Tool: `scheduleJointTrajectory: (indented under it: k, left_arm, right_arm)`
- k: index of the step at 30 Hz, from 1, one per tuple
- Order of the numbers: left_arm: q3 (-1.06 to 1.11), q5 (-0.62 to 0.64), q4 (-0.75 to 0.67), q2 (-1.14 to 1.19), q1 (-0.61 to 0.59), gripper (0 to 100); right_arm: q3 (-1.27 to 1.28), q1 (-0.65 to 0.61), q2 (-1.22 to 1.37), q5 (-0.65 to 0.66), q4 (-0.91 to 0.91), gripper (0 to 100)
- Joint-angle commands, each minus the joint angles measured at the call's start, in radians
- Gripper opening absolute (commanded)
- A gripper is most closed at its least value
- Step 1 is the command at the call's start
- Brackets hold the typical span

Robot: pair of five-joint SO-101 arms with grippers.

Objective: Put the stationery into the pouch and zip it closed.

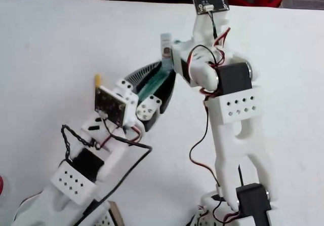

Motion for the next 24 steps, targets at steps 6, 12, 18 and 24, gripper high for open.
scheduleJointTrajectory:
  k: [6, 12, 18, 24]
  left_arm:
    - [0.063, -0.160, 0.057, -0.143, 0.119, 12]
    - [0.084, -0.163, 0.058, -0.225, 0.056, 13]
    - [0.011, -0.158, 0.064, -0.148, -0.024, 13]
    - [-0.304, -0.092, 0.445, -0.131, -0.245, 13]
  right_arm:
    - [-0.081, 0.008, -0.042, -0.011, -0.038, 1.8]
    - [-0.077, 0.002, -0.042, -0.014, -0.022, 1.8]
    - [-0.083, 0.010, -0.042, -0.009, 0.004, 1.8]
    - [-0.083, 0.047, -0.044, -0.006, 0.059, 1.8]
